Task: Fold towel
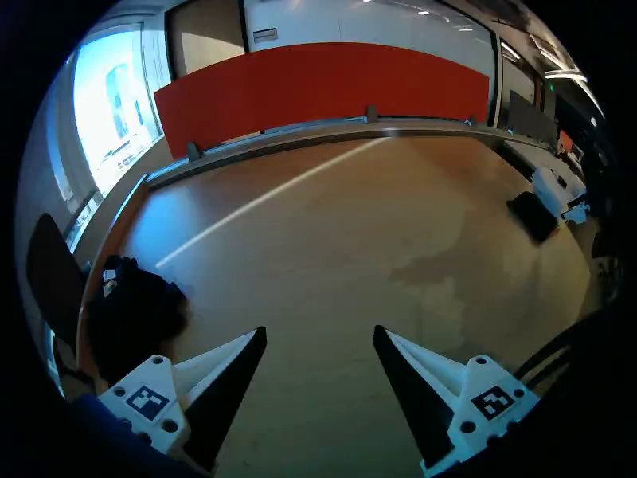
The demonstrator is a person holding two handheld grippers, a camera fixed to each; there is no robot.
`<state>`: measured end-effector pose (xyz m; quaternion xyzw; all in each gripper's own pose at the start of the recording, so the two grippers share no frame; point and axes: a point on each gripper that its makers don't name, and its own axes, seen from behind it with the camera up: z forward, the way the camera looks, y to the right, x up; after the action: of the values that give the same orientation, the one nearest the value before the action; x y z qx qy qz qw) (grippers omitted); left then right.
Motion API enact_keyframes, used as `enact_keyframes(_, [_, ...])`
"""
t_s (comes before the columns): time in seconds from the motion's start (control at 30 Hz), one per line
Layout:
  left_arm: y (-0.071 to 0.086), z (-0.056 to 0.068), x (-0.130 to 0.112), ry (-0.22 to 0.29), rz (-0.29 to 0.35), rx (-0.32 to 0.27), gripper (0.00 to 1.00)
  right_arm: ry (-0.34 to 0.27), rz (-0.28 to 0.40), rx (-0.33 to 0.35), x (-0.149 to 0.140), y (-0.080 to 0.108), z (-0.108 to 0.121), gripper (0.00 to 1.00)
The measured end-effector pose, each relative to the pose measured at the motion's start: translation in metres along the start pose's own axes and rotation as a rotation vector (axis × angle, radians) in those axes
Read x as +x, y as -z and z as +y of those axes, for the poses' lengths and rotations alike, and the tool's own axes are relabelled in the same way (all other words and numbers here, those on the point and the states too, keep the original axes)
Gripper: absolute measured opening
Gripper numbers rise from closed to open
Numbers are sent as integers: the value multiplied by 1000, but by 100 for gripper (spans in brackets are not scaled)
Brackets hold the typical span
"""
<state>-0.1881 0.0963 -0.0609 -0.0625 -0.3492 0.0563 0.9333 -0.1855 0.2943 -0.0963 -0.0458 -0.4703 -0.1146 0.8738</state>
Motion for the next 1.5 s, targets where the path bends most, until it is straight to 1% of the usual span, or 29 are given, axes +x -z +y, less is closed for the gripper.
enact_keyframes(0.2, [2,-3,2,9,11,0,100,-4,27,4,7,7,-7,100])
enact_keyframes(0.4, [5,-7,7,18,26,3,100,-34,87,9,22,16,-15,100])
enact_keyframes(0.5, [7,-9,10,21,34,3,100,-60,135,18,34,23,-21,100])
enact_keyframes(0.73, [10,-13,16,36,55,7,100,-129,271,38,65,43,-37,100])
enact_keyframes(1.0, [12,-19,28,55,89,14,100,-174,418,52,99,66,-55,100])
enact_keyframes(1.2, [14,-24,40,77,137,24,100,-210,490,64,116,75,-66,100])
enact_keyframes(1.37, [17,-29,54,106,195,32,100,-245,547,73,128,83,-70,100])
enact_keyframes(1.5, [20,-35,67,130,252,42,100,-275,598,89,138,93,-73,100])
